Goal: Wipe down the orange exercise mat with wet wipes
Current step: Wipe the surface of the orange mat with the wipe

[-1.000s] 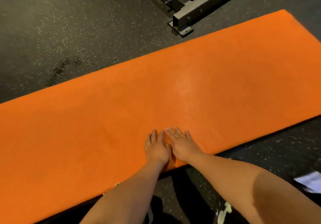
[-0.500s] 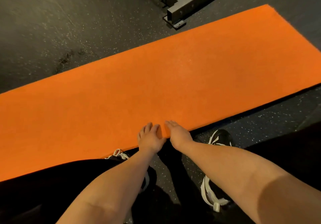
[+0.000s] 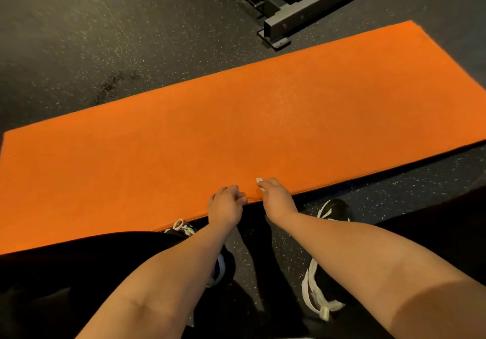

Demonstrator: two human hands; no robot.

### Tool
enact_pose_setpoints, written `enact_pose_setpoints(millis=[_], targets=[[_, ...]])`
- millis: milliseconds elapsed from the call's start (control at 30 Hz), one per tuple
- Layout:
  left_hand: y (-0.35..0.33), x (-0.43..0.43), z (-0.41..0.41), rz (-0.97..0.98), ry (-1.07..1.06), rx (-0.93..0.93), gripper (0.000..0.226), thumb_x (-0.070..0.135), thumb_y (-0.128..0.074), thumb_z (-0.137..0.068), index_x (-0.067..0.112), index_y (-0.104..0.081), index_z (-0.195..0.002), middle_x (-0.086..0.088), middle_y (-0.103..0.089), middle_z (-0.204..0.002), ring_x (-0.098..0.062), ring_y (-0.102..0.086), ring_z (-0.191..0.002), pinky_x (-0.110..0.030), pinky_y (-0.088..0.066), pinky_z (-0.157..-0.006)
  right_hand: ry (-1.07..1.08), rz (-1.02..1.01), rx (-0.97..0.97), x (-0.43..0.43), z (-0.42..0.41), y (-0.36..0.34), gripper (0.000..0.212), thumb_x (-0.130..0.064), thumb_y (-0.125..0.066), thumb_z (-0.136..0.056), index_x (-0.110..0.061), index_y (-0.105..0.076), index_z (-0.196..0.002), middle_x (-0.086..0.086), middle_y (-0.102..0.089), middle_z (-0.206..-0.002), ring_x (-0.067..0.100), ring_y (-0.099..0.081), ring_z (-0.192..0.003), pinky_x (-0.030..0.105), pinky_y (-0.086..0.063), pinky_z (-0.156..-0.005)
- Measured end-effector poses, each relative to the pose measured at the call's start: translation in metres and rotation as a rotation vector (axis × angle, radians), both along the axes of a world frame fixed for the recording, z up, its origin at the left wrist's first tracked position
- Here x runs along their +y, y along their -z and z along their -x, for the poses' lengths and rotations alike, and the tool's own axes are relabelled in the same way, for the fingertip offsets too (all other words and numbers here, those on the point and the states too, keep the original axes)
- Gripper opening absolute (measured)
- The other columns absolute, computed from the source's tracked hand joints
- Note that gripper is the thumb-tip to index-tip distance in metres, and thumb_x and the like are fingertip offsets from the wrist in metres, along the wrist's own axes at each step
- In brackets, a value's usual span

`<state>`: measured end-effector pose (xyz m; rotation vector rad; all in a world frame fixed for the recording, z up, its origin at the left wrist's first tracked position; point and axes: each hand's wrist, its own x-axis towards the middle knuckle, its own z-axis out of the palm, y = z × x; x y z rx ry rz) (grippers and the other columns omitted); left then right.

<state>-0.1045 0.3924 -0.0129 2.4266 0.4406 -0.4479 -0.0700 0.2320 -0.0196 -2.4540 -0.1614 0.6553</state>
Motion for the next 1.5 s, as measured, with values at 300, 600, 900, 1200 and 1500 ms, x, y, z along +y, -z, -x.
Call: enact_pose_setpoints(millis=[300,600,900,1200,1500], targets=[[0.001,-0.004,-0.005,0.243,-0.200,-0.058,0.014,0.023,-0.066,-0.096,0.027,-0.057,-0.085,-0.003,-0.064,-0.133,-0.022,-0.056,-0.125,-0.051,-0.032,-0.114,0.059,-0.060,-0.104,0.003,-0.016,-0.008,0.036,-0.027,-0.033,-0.109,-0.025,-0.058,-0.135,-0.008,-0.051,-0.134,0.018,-0.050,-0.119,0.028,-0.039,-0.094],[0.008,-0.032,-0.019,0.284,-0.096,-0.093,0.013,0.023,-0.067,-0.095,0.025,-0.059,-0.085,-0.005,-0.066,-0.130,-0.020,-0.057,-0.125,-0.049,-0.040,-0.108,0.287,-0.079,-0.108,-0.010,-0.019,0.000,0.029,-0.028,-0.042,-0.107,-0.022,-0.063,-0.126,-0.013,-0.056,-0.117,0.007,-0.056,-0.101,0.020,-0.041,-0.082],[0.020,-0.025,-0.010,0.161,-0.023,-0.108,0.030,0.030,-0.054,-0.103,0.021,-0.060,-0.130,-0.002,-0.063,-0.128,-0.023,-0.057,-0.119,-0.038,-0.049,-0.095,0.091,-0.128,0.106,-0.006,-0.009,0.002,0.036,-0.016,-0.049,-0.106,-0.011,-0.059,-0.140,0.006,-0.053,-0.140,0.025,-0.053,-0.125,0.034,-0.044,-0.107],[0.022,-0.056,-0.019,-0.042,0.050,-0.015,0.043,0.042,-0.033,-0.108,0.032,-0.052,-0.145,0.011,-0.043,-0.155,-0.016,-0.028,-0.147,-0.046,-0.004,-0.123,0.251,-0.160,0.051,-0.021,-0.016,0.014,0.039,-0.017,-0.038,-0.108,-0.016,-0.055,-0.143,0.004,-0.051,-0.149,0.024,-0.044,-0.138,0.040,-0.040,-0.113],[0.031,-0.071,-0.025,-0.254,0.330,0.066,0.056,0.031,-0.032,-0.107,0.021,-0.016,-0.160,0.005,-0.011,-0.168,-0.020,-0.003,-0.154,-0.055,0.003,-0.122,0.124,-0.080,0.111,-0.029,-0.010,0.032,0.046,-0.013,-0.038,-0.108,-0.016,-0.043,-0.153,0.007,-0.030,-0.163,0.024,-0.018,-0.153,0.037,-0.017,-0.125]])
